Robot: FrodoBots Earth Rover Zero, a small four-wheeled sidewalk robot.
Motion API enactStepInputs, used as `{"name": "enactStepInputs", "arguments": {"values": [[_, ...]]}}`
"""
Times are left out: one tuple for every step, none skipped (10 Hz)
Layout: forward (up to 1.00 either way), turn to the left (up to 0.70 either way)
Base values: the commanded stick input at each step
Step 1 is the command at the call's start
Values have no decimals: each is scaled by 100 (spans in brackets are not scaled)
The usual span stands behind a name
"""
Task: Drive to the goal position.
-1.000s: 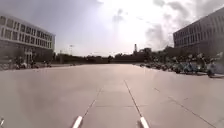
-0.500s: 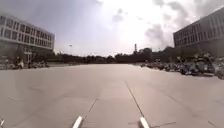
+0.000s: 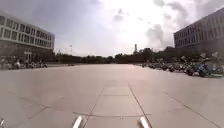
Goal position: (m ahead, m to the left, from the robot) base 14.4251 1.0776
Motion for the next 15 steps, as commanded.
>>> {"name": "enactStepInputs", "arguments": {"values": [[100,-1],[100,-1],[100,-1],[100,-1],[100,-2],[100,-4],[100,-22],[100,-24],[100,-3],[100,-1],[100,-1],[100,0],[100,2],[100,11],[100,24]]}}
